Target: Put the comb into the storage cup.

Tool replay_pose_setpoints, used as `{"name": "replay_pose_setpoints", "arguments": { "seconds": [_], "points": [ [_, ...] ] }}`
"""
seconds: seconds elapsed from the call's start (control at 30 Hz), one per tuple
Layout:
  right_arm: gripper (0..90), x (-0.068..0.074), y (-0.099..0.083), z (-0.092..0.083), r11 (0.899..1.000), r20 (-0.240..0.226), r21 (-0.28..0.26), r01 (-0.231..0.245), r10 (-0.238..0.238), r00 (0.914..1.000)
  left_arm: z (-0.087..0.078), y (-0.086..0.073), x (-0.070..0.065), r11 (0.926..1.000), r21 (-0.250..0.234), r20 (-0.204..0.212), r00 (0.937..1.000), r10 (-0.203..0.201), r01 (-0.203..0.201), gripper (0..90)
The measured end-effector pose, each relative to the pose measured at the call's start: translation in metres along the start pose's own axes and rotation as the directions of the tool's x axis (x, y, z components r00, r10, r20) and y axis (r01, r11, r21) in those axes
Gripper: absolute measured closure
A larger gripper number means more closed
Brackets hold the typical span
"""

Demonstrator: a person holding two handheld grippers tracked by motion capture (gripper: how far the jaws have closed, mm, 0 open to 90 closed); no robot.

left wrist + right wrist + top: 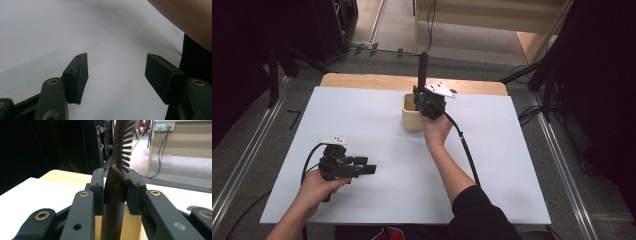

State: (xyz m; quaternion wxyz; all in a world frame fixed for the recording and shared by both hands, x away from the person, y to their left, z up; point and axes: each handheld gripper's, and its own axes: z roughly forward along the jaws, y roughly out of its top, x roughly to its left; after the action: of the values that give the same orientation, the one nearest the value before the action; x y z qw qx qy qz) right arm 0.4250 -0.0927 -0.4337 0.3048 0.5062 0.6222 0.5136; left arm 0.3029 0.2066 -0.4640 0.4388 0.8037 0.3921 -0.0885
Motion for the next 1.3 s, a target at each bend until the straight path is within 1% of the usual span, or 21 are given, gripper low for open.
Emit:
{"name": "replay_pose_setpoints", "arguments": {
  "seconds": [0.5,0.6,0.77,0.87,0.9,0.97,1.0,1.03,1.1,1.17,1.2,1.23,1.3],
  "points": [
    [69.2,0.003,-0.004,0.001,1.0,-0.015,0.027,0.014,-0.013,0.9998,0.0,0.0,0.0,1.0,0.001,0.0,1.0,0.001,-0.001,36.1],
    [69.3,0.003,-0.004,0.001,0.999,-0.01,0.033,0.019,-0.019,0.9998,0.0,0.0,0.0,1.0,0.001,-0.002,1.0,0.001,-0.001,36.2],
    [68.7,0.001,-0.007,0.0,0.999,-0.014,0.032,0.004,-0.003,0.9999,0.0,0.0,0.0,1.0,0.001,-0.001,1.0,0.001,-0.001,36.2],
    [68.6,0.0,-0.007,-0.001,0.999,-0.012,0.041,0.003,-0.003,0.9999,0.0,0.0,0.0,1.0,0.004,-0.003,1.0,0.001,-0.001,36.2],
    [68.7,0.0,-0.008,-0.001,0.999,-0.016,0.049,0.018,-0.018,0.9997,0.0,0.0,0.0,1.0,0.004,-0.003,1.0,0.002,-0.002,36.2],
    [68.7,-0.002,-0.009,-0.001,0.998,-0.016,0.055,0.027,-0.027,0.9995,0.0,0.0,0.0,1.0,0.004,-0.002,1.0,0.002,-0.002,36.2],
    [68.6,-0.002,-0.01,-0.001,0.998,-0.022,0.065,0.019,-0.018,0.9996,0.0,0.0,0.0,1.0,0.005,-0.003,1.0,0.002,-0.002,36.2],
    [66.2,-0.003,-0.01,-0.001,0.998,-0.022,0.067,0.019,-0.018,0.9996,0.0,0.0,0.0,1.0,0.005,-0.003,1.0,0.002,-0.002,36.2],
    [51.4,-0.006,-0.009,-0.002,0.999,-0.054,0.043,0.012,-0.01,0.9985,0.0,0.0,0.0,1.0,0.007,-0.005,1.0,0.001,-0.001,36.2],
    [48.8,-0.007,-0.007,-0.004,0.999,-0.074,0.042,-0.003,0.006,0.9973,0.0,0.0,0.0,1.0,0.008,-0.005,1.0,0.001,-0.001,36.2],
    [48.8,-0.007,-0.007,-0.004,0.999,-0.074,0.042,-0.003,0.006,0.9973,0.0,0.0,0.0,1.0,0.006,-0.004,1.0,0.001,-0.001,36.2],
    [44.6,-0.009,-0.004,-0.007,0.999,-0.093,0.042,-0.008,0.011,0.9956,0.0,0.0,0.0,1.0,0.006,-0.004,1.0,0.001,-0.001,36.2],
    [39.4,-0.011,-0.003,-0.007,0.999,-0.101,0.041,-0.005,0.009,0.9948,0.0,0.0,0.0,1.0,0.006,-0.004,1.0,0.002,-0.002,36.2]
  ]
}}
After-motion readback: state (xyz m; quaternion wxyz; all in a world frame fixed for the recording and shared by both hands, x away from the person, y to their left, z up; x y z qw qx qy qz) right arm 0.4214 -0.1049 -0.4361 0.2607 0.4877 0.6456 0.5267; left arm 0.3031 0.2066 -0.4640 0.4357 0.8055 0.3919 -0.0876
